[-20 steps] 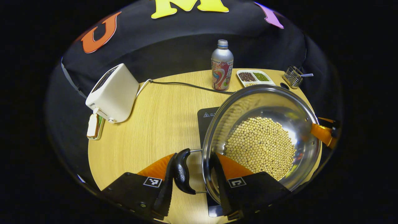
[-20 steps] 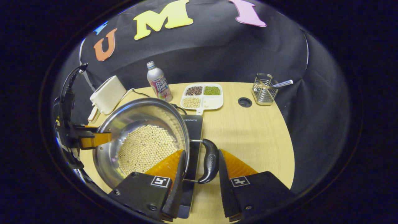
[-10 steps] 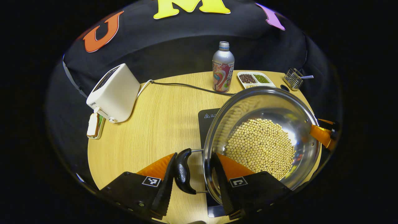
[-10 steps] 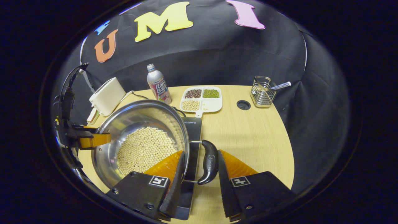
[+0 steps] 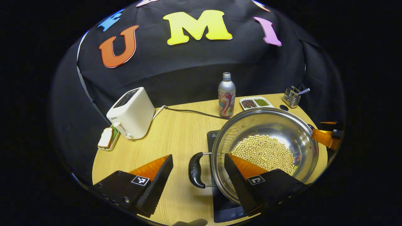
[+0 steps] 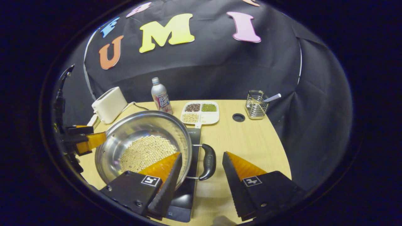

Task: First push the handle of the pot to place it horizontally, then grasp the pot with both hands and set it on the induction cooktop.

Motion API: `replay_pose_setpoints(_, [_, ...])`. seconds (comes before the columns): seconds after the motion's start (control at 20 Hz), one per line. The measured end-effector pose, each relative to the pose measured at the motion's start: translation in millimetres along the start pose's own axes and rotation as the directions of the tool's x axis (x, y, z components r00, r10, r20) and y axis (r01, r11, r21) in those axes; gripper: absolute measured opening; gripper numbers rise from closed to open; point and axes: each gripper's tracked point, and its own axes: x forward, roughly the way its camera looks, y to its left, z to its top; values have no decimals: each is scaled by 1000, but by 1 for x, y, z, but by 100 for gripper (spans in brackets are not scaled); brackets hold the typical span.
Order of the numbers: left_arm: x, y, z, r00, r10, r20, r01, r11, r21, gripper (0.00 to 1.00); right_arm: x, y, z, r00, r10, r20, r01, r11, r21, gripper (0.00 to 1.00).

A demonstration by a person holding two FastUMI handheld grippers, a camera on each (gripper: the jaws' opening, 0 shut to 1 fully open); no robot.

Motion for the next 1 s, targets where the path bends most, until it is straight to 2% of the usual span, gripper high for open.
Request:
replay_pose_setpoints(0.15, [-12,-3,-3,1000,-24,6,24,999,-46,97,-15,16,3,999,20,25,-19,1000,-19,81])
replay_pose_setpoints(0.35, [-31,3,5,998,-24,51,27,998,-58,97,-36,35,9,997,28,67,-25,999,-40,81])
replay_pose_setpoints(0.5, [-50,11,11,995,-20,94,26,998,-60,97,-54,46,15,994,23,105,-19,999,-40,81])
replay_pose_setpoints(0.6, [-64,14,16,992,-24,124,30,998,-46,97,-68,47,21,990,-4,139,11,999,-49,81])
replay_pose_setpoints(0.8, [-104,26,38,974,-33,223,45,998,-47,97,-110,62,44,974,-26,223,43,997,-70,81])
replay_pose_setpoints(1.0, [-156,41,70,942,-39,334,58,997,-47,97,-170,84,79,940,-27,339,62,994,-91,84])
